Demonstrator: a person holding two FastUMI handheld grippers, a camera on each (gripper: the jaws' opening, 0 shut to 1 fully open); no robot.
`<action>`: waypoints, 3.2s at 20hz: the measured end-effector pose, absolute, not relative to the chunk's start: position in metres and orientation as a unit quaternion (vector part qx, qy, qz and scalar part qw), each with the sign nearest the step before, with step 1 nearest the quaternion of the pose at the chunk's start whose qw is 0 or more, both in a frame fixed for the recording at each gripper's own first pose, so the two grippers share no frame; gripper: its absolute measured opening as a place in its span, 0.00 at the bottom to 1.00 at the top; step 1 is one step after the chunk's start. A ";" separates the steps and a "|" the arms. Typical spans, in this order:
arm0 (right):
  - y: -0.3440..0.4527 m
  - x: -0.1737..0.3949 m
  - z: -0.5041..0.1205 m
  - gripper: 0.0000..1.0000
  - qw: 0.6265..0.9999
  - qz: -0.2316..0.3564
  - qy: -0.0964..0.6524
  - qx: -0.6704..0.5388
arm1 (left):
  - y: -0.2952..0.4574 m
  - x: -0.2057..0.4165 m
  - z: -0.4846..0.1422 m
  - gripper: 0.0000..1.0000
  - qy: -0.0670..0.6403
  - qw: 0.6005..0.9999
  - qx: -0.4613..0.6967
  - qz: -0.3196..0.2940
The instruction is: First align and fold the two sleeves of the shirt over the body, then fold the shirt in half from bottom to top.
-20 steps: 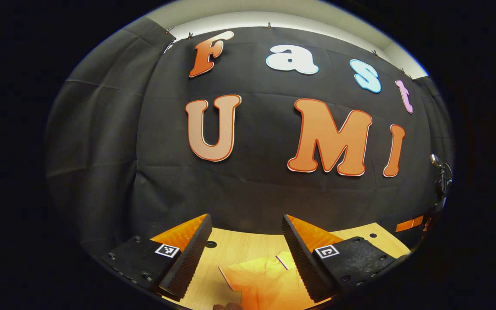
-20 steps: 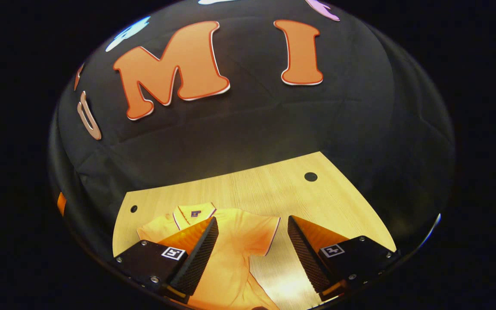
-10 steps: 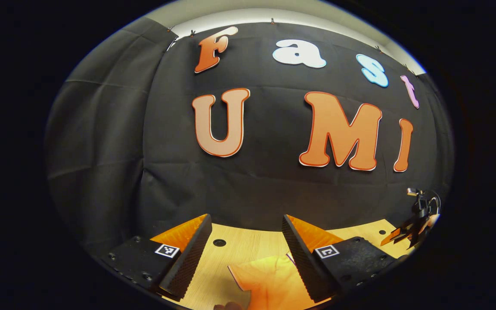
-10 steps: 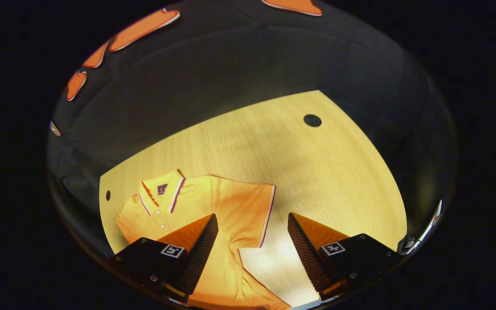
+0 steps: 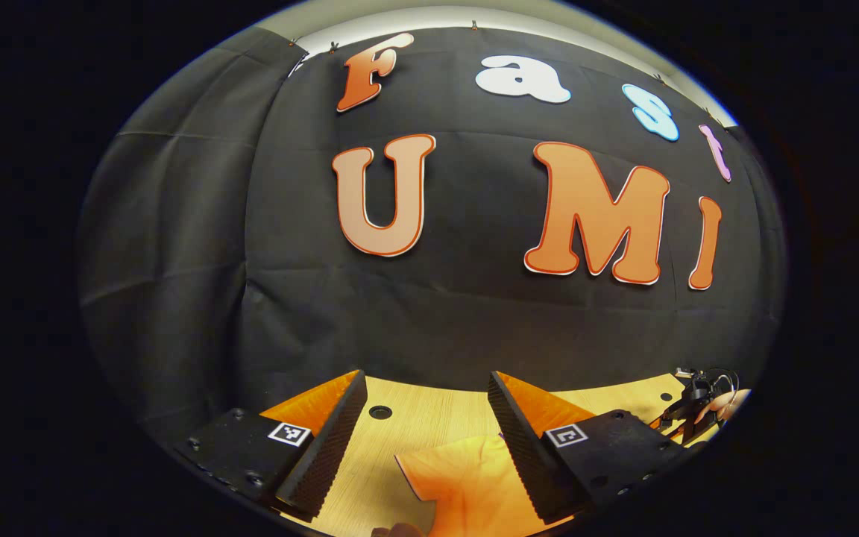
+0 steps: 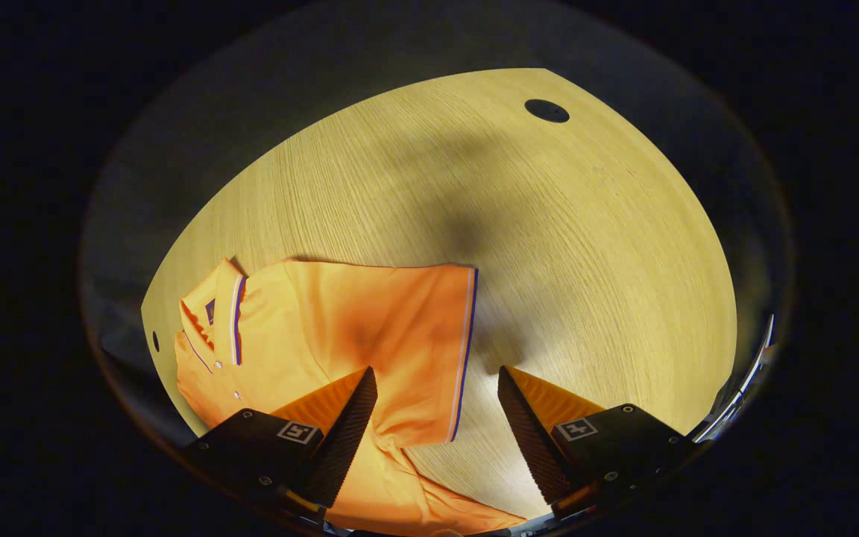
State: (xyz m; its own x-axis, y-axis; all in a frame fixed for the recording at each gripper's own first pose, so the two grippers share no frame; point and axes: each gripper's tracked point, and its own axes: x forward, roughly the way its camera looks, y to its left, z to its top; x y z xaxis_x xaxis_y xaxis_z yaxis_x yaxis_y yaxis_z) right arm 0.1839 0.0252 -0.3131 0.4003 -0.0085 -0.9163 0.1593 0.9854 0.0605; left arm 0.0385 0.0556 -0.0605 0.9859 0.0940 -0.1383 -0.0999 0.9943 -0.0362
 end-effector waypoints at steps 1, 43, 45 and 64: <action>0.026 0.185 -0.317 0.99 0.833 -0.052 0.547 0.067 | 0.057 0.039 -0.062 0.98 0.073 0.996 -0.023 0.050; 0.079 0.178 -0.245 0.04 0.913 -0.020 0.401 -0.074 | 0.119 0.005 -0.065 0.98 0.072 0.994 -0.030 0.072; 0.090 0.173 -0.238 0.04 0.915 -0.013 0.392 -0.095 | 0.123 0.002 -0.065 0.98 0.072 0.995 -0.031 0.069; 0.229 0.134 -0.265 0.15 0.904 0.118 0.397 -0.105 | 0.191 -0.018 -0.078 0.98 0.080 0.993 -0.034 0.084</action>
State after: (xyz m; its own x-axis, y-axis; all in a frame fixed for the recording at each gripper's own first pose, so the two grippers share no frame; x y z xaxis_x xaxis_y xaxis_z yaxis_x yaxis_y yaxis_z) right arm 0.1336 0.2294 -0.2653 0.6563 0.1304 -0.7431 -0.2971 0.9500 -0.0958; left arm -0.0179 0.1906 -0.0780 0.9731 0.1618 -0.1639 -0.1727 0.9835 -0.0543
